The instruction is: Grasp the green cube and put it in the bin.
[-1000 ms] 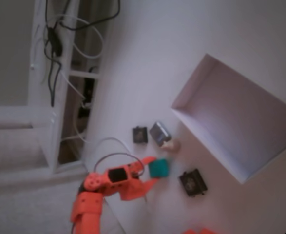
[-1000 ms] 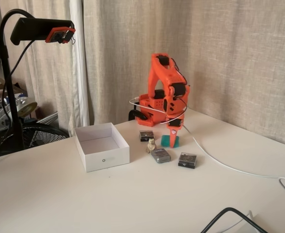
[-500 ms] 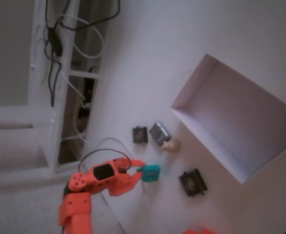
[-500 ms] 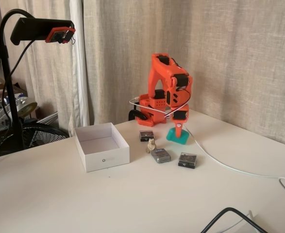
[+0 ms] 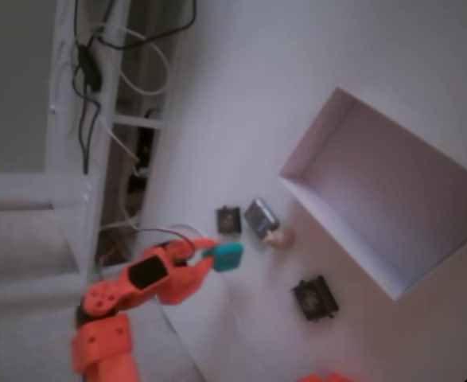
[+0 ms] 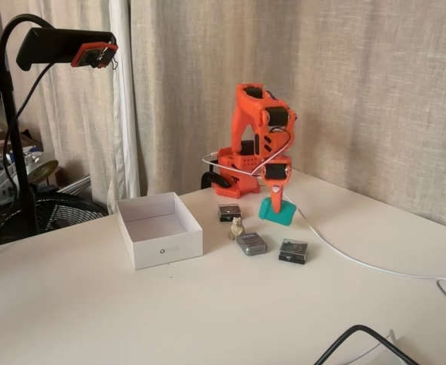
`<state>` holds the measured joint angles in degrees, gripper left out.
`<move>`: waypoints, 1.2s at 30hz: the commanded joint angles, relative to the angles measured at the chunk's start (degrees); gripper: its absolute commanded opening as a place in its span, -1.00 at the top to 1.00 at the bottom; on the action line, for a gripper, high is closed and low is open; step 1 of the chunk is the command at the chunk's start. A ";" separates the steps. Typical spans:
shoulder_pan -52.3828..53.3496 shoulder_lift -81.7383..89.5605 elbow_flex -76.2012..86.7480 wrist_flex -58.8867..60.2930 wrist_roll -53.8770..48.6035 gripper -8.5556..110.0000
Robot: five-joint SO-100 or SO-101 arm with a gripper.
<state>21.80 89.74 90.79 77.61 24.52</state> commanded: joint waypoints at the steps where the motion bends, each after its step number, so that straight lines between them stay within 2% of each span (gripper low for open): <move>1: 4.92 4.66 -7.21 1.85 -0.26 1.00; 5: 15.56 5.80 -15.47 5.62 -1.14 1.00; 9: 31.20 4.13 -22.50 6.50 -1.49 1.00; 13: 44.56 1.14 -23.99 5.54 -2.02 1.00; 17: 52.29 -2.37 -23.73 3.34 -3.43 1.00; 20: 54.14 -5.01 -23.99 -1.23 -3.34 0.99; 22: 54.23 -6.06 -24.08 -4.48 -3.08 0.83; 24: 54.05 -7.21 -24.61 -5.71 -3.08 0.46; 28: 52.38 -7.56 -24.17 -3.34 -2.64 0.08; 33: 48.08 -5.98 -22.76 -4.22 0.35 -0.06; 36: 46.14 -5.80 -22.59 -4.75 2.02 -0.26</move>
<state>69.26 81.74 68.73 73.65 25.14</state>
